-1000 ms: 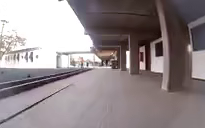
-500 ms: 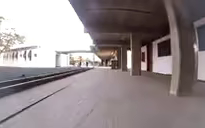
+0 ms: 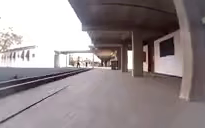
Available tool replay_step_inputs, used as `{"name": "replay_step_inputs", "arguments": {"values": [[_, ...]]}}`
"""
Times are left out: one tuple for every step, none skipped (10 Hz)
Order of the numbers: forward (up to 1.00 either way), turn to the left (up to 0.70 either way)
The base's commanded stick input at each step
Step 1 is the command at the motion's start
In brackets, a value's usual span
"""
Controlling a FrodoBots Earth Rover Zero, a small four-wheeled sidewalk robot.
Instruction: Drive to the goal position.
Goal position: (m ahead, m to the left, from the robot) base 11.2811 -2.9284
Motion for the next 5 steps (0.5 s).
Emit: {"name": "replay_step_inputs", "arguments": {"values": [[0.7,0.0],[0.7,0.0],[0.7,0.0],[0.7,0.0],[0.7,0.0]]}}
